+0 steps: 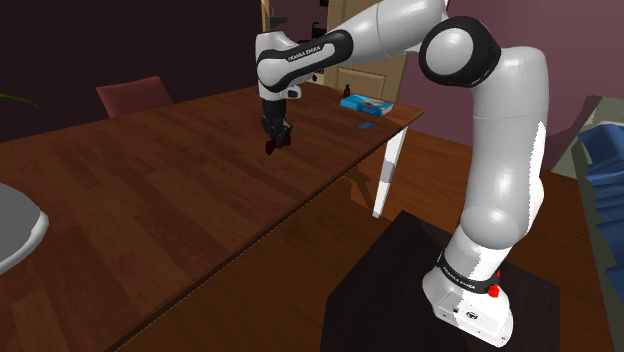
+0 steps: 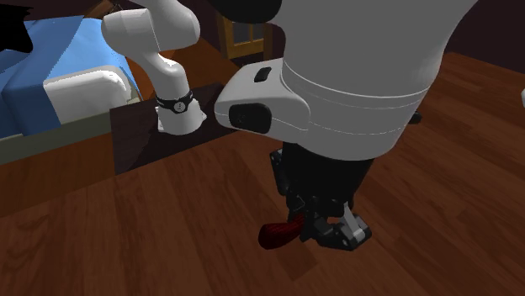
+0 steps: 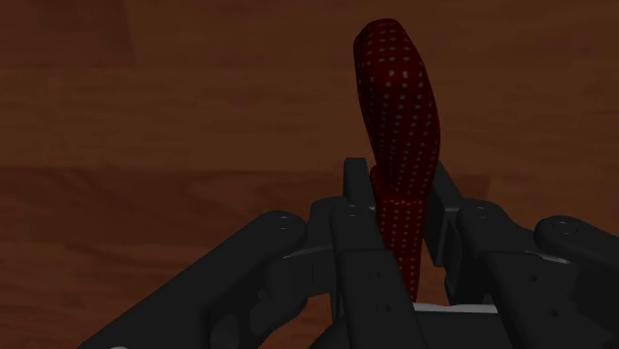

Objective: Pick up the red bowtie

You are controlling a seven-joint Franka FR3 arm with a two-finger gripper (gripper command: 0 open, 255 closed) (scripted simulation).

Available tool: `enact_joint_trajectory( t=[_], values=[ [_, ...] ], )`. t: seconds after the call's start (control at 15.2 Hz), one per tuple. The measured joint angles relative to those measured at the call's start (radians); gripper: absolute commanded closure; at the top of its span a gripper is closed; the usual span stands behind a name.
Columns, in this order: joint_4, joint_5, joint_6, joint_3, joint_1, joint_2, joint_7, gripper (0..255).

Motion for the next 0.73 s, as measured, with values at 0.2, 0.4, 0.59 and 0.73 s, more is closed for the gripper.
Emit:
enact_joint_trajectory(
  t=[0.2, 0.4, 0.59, 0.73],
  values=[
    [0.026, 0.003, -0.035, 0.002, 0.001, -0.009, -0.002, 255],
    [0.052, 0.006, -0.070, 0.002, 0.000, -0.019, -0.006, 255],
    [0.086, 0.008, -0.108, 0.003, 0.001, -0.023, -0.007, 255],
    [0.109, 0.009, -0.133, 0.004, 0.002, -0.025, -0.009, 255]
  ],
)
